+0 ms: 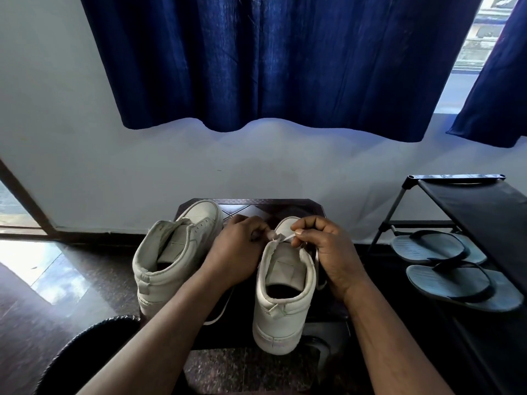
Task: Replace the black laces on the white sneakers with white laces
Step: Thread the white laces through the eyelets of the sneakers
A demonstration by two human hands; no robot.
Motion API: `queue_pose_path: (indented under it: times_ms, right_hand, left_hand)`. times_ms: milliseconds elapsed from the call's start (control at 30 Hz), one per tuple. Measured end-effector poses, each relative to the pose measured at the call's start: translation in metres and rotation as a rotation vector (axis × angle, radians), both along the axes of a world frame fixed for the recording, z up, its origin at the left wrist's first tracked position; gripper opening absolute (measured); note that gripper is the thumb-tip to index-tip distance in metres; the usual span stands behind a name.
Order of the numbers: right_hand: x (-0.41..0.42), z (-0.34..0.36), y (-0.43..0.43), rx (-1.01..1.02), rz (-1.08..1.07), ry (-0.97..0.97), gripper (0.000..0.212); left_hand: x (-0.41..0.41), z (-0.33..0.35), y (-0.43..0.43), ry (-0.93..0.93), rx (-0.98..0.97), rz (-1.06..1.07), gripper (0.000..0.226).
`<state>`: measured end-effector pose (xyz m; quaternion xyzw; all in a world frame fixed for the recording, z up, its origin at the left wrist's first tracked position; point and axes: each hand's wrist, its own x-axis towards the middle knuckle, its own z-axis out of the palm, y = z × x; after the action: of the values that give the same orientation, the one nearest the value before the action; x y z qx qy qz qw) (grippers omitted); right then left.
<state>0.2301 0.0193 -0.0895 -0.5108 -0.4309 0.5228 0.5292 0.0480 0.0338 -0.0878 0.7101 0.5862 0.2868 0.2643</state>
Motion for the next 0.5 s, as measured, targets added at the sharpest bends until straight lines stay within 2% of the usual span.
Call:
queue_pose_path:
  times_ms: [67, 167, 233, 333, 367, 433, 500]
  right_hand:
    - [0.000, 0.000, 0.000, 0.001, -0.002, -0.007, 0.017]
    - [0.000, 0.000, 0.001, 0.003, 0.002, -0.019, 0.016]
    - [0.000, 0.000, 0.000, 0.006, 0.004, -0.022, 0.016]
    - [0.001, 0.002, -0.001, 0.006, -0.003, 0.025, 0.017]
    - [0.001, 0.003, -0.001, 0.008, -0.005, 0.033, 0.017]
    - [0.001, 0.004, -0.002, 0.014, -0.006, 0.035, 0.018]
    - [0.001, 0.005, -0.002, 0.013, -0.003, 0.044, 0.019]
  left_hand:
    - [0.001, 0.000, 0.001, -0.066, -0.015, -0.047, 0.008]
    - [0.003, -0.001, 0.003, -0.058, -0.018, -0.050, 0.009]
    - [0.000, -0.003, 0.003, 0.087, 0.000, -0.006, 0.011]
    - [-0.004, -0.005, -0.005, 0.463, -0.011, 0.093, 0.019]
    - [-0.003, -0.005, -0.007, 0.515, 0.000, 0.100, 0.021]
    - [-0.001, -0.003, -0.007, 0.405, 0.040, 0.100, 0.018]
    - [0.000, 0.001, -0.003, 0.138, 0.036, 0.113, 0.011]
